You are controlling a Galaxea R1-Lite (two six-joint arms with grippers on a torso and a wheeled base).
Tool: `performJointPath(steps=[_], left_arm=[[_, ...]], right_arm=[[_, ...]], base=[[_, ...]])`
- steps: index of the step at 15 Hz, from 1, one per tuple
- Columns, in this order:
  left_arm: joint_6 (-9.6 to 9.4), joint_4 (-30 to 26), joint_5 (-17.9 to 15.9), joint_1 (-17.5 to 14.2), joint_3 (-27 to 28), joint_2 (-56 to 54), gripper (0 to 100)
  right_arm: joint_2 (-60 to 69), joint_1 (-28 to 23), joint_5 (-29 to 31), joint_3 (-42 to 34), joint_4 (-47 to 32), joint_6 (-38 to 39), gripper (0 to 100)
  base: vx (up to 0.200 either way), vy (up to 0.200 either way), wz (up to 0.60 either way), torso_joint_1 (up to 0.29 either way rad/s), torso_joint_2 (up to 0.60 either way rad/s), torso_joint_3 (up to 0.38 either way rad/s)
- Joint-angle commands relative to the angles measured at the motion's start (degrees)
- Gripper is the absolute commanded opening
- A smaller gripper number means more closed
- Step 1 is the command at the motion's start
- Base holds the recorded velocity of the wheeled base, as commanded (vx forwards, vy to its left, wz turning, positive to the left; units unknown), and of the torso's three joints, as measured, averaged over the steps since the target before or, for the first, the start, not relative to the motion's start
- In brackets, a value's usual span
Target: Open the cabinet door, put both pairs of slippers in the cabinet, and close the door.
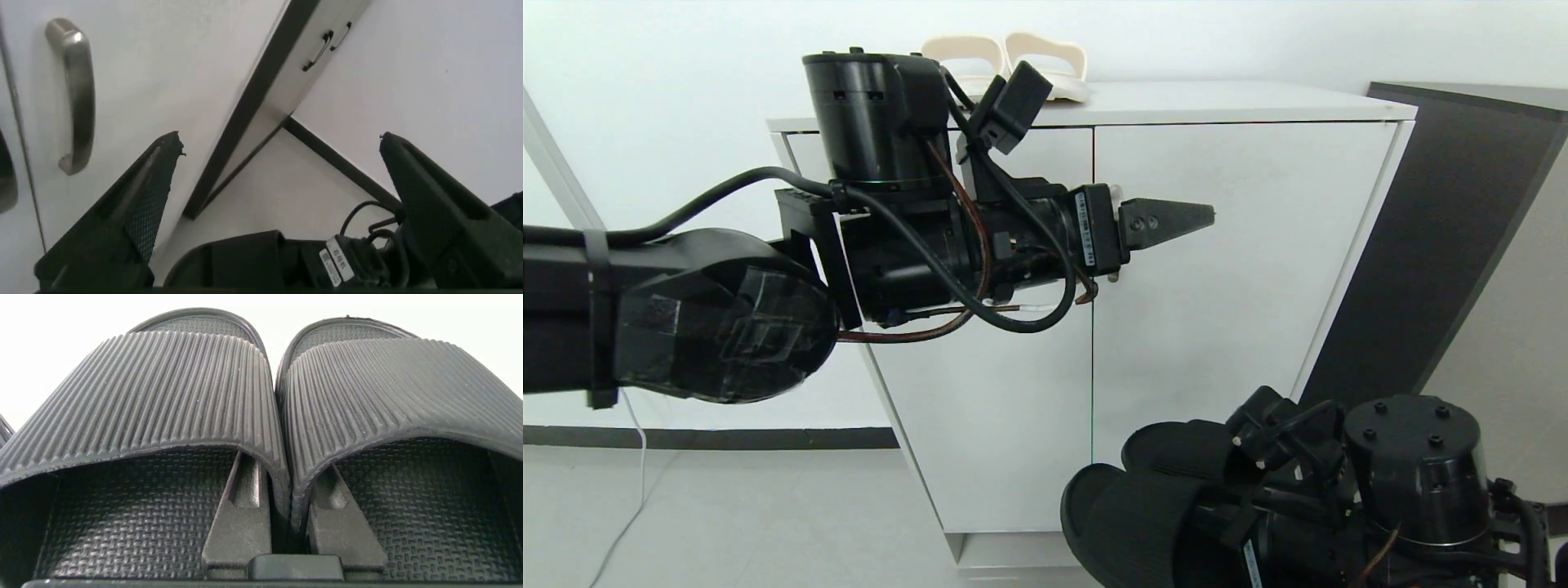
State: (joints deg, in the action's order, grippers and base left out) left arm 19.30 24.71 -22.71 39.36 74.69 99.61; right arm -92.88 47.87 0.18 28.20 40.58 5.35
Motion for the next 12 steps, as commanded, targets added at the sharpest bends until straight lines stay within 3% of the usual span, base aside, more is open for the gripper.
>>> performJointPath(steps=[1, 5, 7, 12], left_arm=[[-0.14, 0.07, 0.47, -0.16, 0.63, 1.2, 100], [-0.23, 0.16, 3.38, -0.25, 1.69, 2.26, 100], [-0.31, 0.69, 6.63, -0.78, 1.69, 2.61, 100], [-0.31, 0.87, 8.47, -2.45, 3.62, 4.98, 100]], right_arm=[[-0.11, 0.03, -0.01, 0.02, 0.02, -0.08, 0], [-0.11, 0.03, -0.01, 0.02, 0.02, -0.08, 0], [-0.46, 0.03, 0.08, -0.07, 0.02, -0.17, 0], [-0.46, 0.03, 0.08, -0.07, 0.02, -0.17, 0]], base=[[0.0, 0.0, 0.0, 0.0, 0.0, 0.0], [0.0, 0.0, 0.0, 0.0, 0.0, 0.0], [0.0, 0.0, 0.0, 0.0, 0.0, 0.0], [0.0, 0.0, 0.0, 0.0, 0.0, 0.0]])
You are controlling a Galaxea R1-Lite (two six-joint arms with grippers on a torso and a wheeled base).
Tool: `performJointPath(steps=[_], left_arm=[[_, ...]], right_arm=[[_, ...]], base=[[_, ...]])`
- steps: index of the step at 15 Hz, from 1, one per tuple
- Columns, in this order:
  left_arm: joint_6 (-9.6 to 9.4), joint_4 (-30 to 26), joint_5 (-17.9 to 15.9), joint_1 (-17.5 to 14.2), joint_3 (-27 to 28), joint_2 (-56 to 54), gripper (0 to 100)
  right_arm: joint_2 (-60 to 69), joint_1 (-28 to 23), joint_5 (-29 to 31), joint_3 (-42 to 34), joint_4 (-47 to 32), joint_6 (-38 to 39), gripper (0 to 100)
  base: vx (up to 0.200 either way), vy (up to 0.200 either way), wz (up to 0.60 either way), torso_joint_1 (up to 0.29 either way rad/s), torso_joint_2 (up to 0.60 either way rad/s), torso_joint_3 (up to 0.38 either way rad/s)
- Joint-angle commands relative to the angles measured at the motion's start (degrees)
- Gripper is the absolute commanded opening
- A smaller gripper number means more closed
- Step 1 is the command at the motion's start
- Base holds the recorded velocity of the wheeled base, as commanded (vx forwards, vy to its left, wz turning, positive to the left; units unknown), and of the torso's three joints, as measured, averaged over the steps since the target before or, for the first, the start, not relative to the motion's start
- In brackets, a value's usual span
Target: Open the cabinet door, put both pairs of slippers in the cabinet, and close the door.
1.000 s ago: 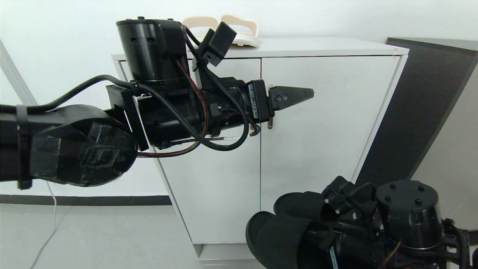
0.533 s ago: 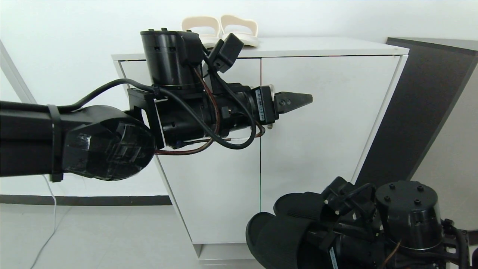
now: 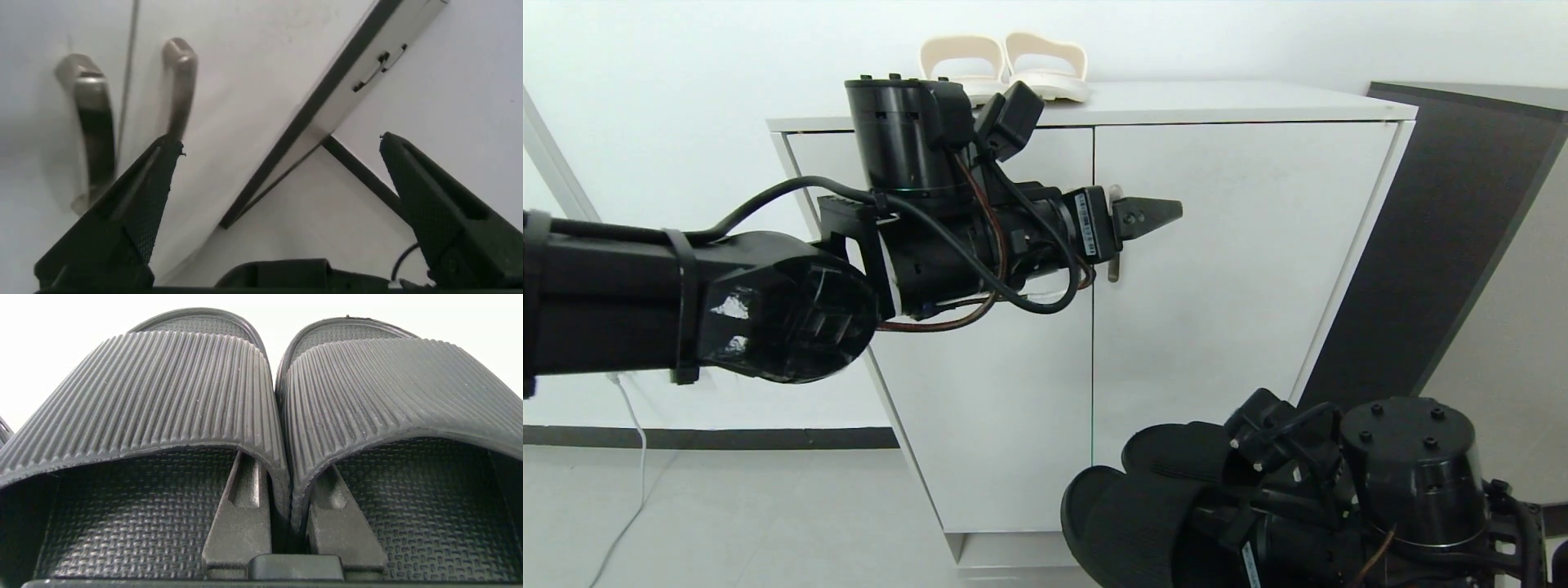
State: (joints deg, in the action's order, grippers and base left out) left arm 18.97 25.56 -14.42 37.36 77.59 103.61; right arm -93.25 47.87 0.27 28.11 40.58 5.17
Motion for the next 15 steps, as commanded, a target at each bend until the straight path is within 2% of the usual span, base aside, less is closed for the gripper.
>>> performJointPath(steps=[1, 4, 9, 10, 15], left_arm=[[0.02, 0.01, 0.45, -0.8, 1.51, 1.77, 100], [0.02, -0.08, 2.2, -1.33, 4.76, 5.64, 100], [0.1, -0.51, 2.2, -1.24, 7.31, 8.45, 100], [0.02, -0.51, 2.2, -1.24, 7.22, 8.45, 0], [0.28, -0.25, 2.2, -1.24, 3.97, 6.43, 0]], right_arm=[[-0.18, 0.03, 0.0, 0.01, 0.02, 0.1, 0], [-0.09, 0.03, 0.0, 0.01, 0.02, 0.02, 0], [-0.18, 0.03, 0.0, 0.01, 0.02, 0.02, 0], [-0.18, 0.03, 0.0, 0.01, 0.02, 0.02, 0], [-0.45, 0.12, -0.09, -0.16, 0.02, 0.1, 0]], base=[[0.0, 0.0, 0.0, 0.0, 0.0, 0.0], [0.0, 0.0, 0.0, 0.0, 0.0, 0.0], [0.0, 0.0, 0.0, 0.0, 0.0, 0.0], [0.0, 0.0, 0.0, 0.0, 0.0, 0.0], [0.0, 0.0, 0.0, 0.0, 0.0, 0.0]])
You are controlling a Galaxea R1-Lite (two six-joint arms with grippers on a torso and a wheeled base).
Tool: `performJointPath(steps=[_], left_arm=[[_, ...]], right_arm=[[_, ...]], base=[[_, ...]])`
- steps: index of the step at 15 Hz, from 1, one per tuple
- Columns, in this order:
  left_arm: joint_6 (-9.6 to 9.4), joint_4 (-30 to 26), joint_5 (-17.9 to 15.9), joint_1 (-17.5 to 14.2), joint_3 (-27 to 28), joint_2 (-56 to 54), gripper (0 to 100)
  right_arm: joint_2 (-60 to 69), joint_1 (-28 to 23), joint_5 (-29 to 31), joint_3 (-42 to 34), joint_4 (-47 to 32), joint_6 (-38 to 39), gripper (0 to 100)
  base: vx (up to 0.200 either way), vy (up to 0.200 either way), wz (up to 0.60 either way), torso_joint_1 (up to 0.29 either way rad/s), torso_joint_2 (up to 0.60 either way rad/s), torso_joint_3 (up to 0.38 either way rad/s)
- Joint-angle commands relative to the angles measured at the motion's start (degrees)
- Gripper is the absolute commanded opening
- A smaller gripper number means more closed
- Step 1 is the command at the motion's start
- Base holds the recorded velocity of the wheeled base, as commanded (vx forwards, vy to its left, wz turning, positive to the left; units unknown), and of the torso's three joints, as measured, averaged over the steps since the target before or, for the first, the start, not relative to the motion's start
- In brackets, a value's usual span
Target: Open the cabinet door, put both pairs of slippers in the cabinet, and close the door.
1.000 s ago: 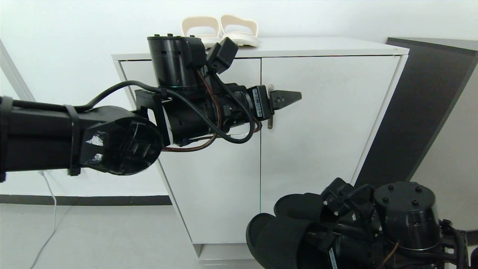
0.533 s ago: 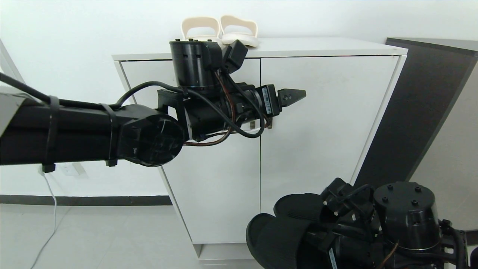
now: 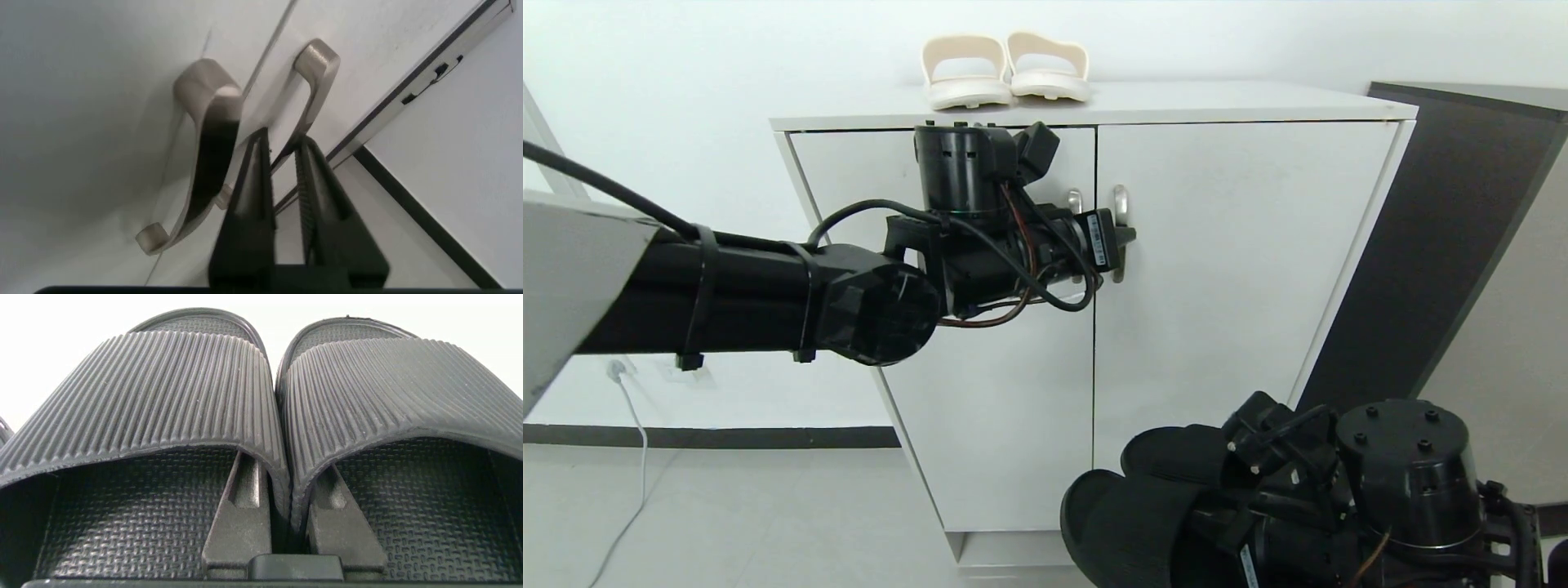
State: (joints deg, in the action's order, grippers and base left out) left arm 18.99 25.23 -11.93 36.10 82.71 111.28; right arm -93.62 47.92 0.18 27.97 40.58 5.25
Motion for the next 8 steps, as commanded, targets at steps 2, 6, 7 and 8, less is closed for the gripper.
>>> performJointPath(steps=[2, 6, 7, 8], left_arm=[[0.26, 0.34, -0.55, 0.03, -4.05, -3.08, 0], [0.08, 0.52, -0.72, 1.08, -11.35, -8.8, 0], [0.08, 0.52, -0.72, 1.08, -11.61, -9.15, 0], [0.08, 0.52, -0.72, 2.14, -13.98, -11.34, 0]], right_arm=[[-0.07, 0.24, -0.01, -0.19, 0.02, 0.02, 0], [1.16, 1.03, -3.96, -1.69, 0.55, -0.07, 0], [1.25, 1.12, -4.14, -1.95, 0.81, -0.07, 0], [1.95, 1.56, -6.42, -3.88, 3.63, -0.24, 0]], base=[[0.0, 0.0, 0.0, 0.0, 0.0, 0.0], [0.0, 0.0, 0.0, 0.0, 0.0, 0.0], [0.0, 0.0, 0.0, 0.0, 0.0, 0.0], [0.0, 0.0, 0.0, 0.0, 0.0, 0.0]])
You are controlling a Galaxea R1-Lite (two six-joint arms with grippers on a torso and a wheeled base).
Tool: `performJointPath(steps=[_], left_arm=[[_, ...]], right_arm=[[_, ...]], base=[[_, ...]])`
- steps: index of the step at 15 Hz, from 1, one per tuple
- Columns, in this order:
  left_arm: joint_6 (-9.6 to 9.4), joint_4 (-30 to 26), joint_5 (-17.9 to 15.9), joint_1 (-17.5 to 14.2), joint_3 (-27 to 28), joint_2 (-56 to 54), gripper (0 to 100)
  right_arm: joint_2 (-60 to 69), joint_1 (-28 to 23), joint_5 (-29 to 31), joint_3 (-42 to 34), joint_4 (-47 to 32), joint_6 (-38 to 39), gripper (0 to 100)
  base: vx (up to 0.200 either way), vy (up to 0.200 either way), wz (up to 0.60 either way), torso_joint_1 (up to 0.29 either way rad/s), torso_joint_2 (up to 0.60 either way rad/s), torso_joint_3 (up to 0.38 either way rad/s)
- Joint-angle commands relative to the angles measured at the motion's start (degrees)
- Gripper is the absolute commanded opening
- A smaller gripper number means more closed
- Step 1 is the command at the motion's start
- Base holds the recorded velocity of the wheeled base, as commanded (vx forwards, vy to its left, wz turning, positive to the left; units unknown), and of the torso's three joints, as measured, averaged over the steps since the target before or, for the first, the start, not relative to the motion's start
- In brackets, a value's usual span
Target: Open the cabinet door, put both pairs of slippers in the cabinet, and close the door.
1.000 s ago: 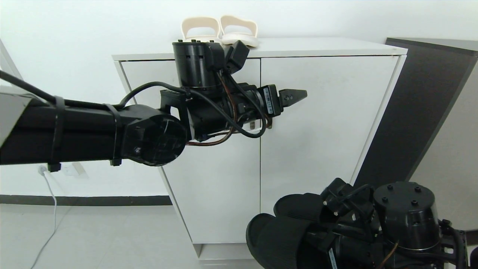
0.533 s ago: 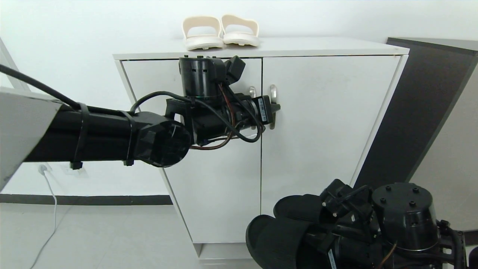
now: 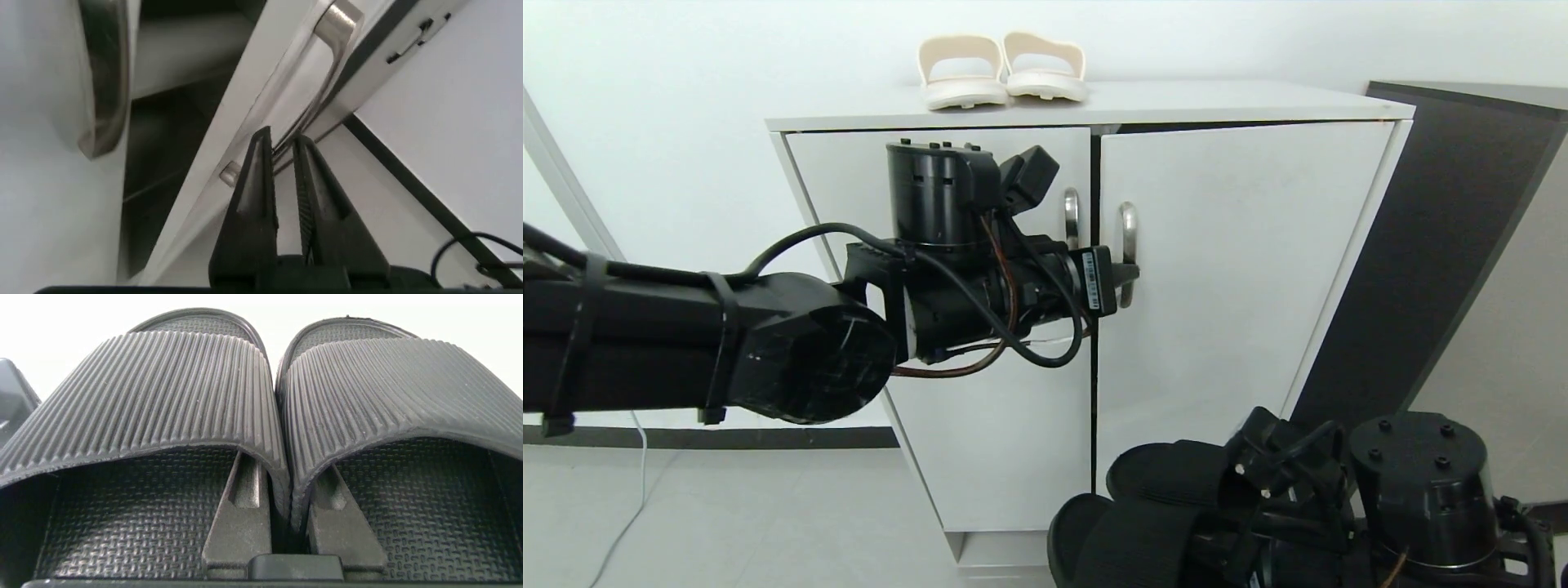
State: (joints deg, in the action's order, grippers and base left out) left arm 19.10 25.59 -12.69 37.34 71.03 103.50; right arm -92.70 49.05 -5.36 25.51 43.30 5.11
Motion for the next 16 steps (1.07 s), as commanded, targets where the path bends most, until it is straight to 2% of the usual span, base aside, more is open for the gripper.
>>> performJointPath(steps=[1, 5, 7, 9, 11, 15, 16], left_arm=[[-0.12, 0.16, 0.12, 1.07, -3.45, -4.62, 0], [0.06, 1.75, 0.03, 1.77, -9.34, -9.37, 0], [1.02, 6.84, 0.03, 0.37, -10.83, -8.49, 0], [2.25, 8.34, -0.14, -0.51, -10.48, -7.26, 0], [2.34, 8.95, -0.84, -2.01, -8.98, -5.32, 0], [2.34, 8.95, -0.76, -2.62, -5.91, -2.69, 0], [2.43, 8.95, -0.76, -3.33, -2.74, 0.21, 0]], right_arm=[[1.03, 0.78, -2.19, -2.66, 2.75, -0.1, 0], [0.85, 1.22, -2.72, -4.51, 3.54, -2.47, 0], [0.85, 1.83, -2.72, -4.77, 3.54, -2.47, 0], [0.85, 2.01, -2.72, -4.95, 3.63, -2.56, 0], [0.85, 2.01, -2.72, -4.95, 3.63, -2.56, 0], [0.76, 2.1, -2.72, -4.95, 3.72, -2.56, 0], [0.59, 2.1, -2.63, -5.04, 3.72, -2.56, 0]], base=[[0.0, 0.0, 0.0, 0.0, 0.0, 0.0], [0.0, 0.0, 0.0, 0.0, 0.0, 0.0], [0.0, 0.0, 0.0, 0.0, 0.0, 0.0], [0.0, 0.0, 0.0, 0.0, 0.0, 0.0], [0.0, 0.0, 0.0, 0.0, 0.0, 0.0], [0.0, 0.0, 0.0, 0.0, 0.0, 0.0], [0.0, 0.0, 0.0, 0.0, 0.0, 0.0]])
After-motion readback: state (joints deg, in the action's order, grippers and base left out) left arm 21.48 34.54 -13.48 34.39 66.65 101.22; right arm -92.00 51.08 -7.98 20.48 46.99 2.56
